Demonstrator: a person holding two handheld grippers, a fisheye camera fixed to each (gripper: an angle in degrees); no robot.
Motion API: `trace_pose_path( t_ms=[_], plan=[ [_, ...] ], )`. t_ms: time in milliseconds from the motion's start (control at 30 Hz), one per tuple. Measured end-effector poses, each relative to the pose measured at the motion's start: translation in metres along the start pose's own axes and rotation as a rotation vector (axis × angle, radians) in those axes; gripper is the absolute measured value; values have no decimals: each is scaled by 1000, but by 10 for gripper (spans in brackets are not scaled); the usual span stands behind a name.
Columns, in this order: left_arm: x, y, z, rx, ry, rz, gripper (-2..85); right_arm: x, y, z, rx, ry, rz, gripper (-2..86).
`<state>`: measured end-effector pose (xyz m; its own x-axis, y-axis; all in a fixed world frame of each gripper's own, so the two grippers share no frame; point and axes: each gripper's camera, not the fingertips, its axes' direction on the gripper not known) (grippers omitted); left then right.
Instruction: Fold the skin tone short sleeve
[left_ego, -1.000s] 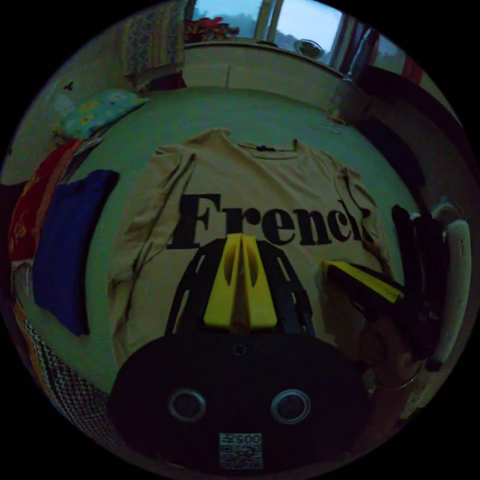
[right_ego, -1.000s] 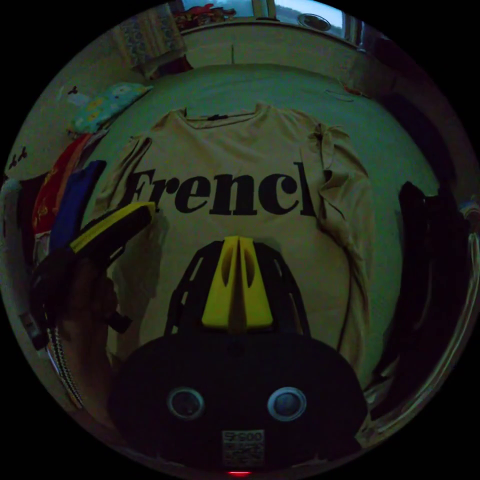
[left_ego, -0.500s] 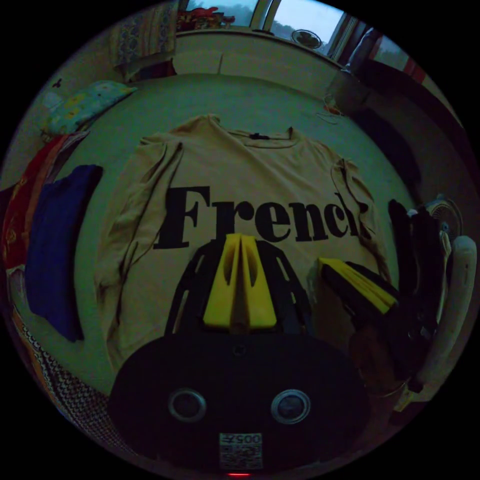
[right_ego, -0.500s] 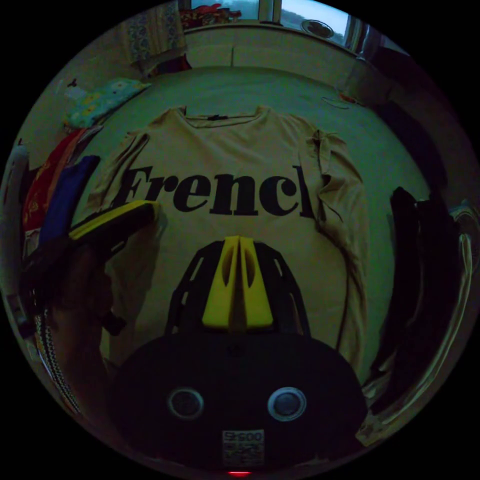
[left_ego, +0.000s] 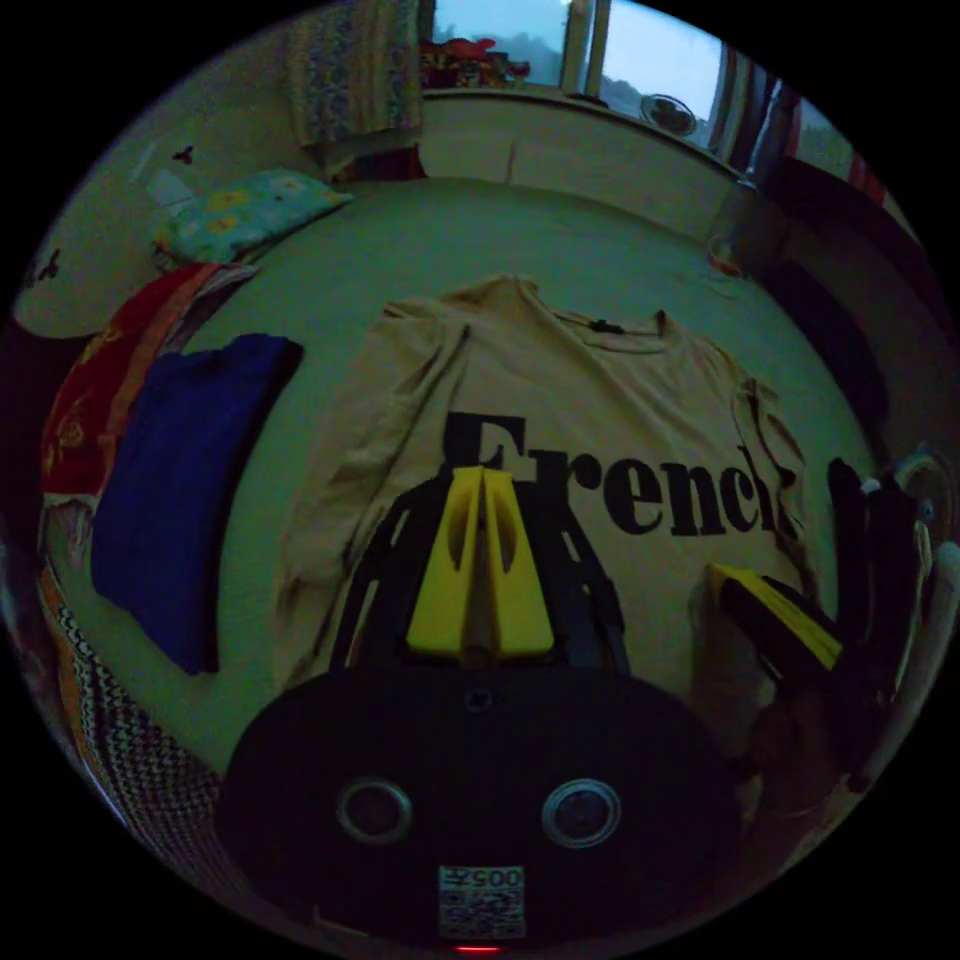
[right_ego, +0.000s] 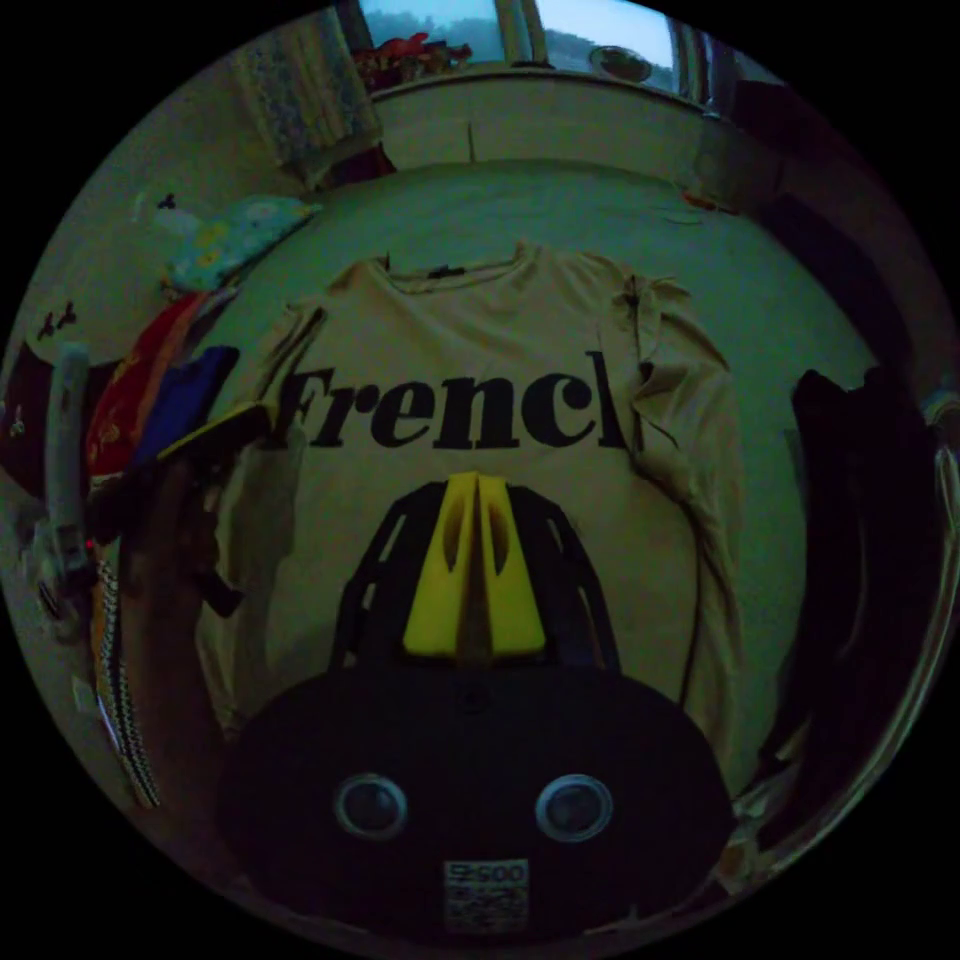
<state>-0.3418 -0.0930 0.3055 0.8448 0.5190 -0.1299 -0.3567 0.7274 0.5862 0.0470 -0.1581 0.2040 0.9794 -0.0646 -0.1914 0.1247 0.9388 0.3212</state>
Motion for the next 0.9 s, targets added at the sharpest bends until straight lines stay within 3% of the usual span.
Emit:
trace_pose_path(
  t_ms=[167,367,500,900],
  plan=[
    [-26,3,-11,44,-42,-90,4,29,12,-33,144,160,100,0],
    [-46,4,-13,35,-88,-132,12,63,14,-40,133,260,173,48],
    [-49,1,-1,-41,-40,-102,37,72,14,-37,117,243,169,55],
    [-56,-7,-1,-31,-78,-72,38,70,21,-59,129,226,147,18]
  ],
)
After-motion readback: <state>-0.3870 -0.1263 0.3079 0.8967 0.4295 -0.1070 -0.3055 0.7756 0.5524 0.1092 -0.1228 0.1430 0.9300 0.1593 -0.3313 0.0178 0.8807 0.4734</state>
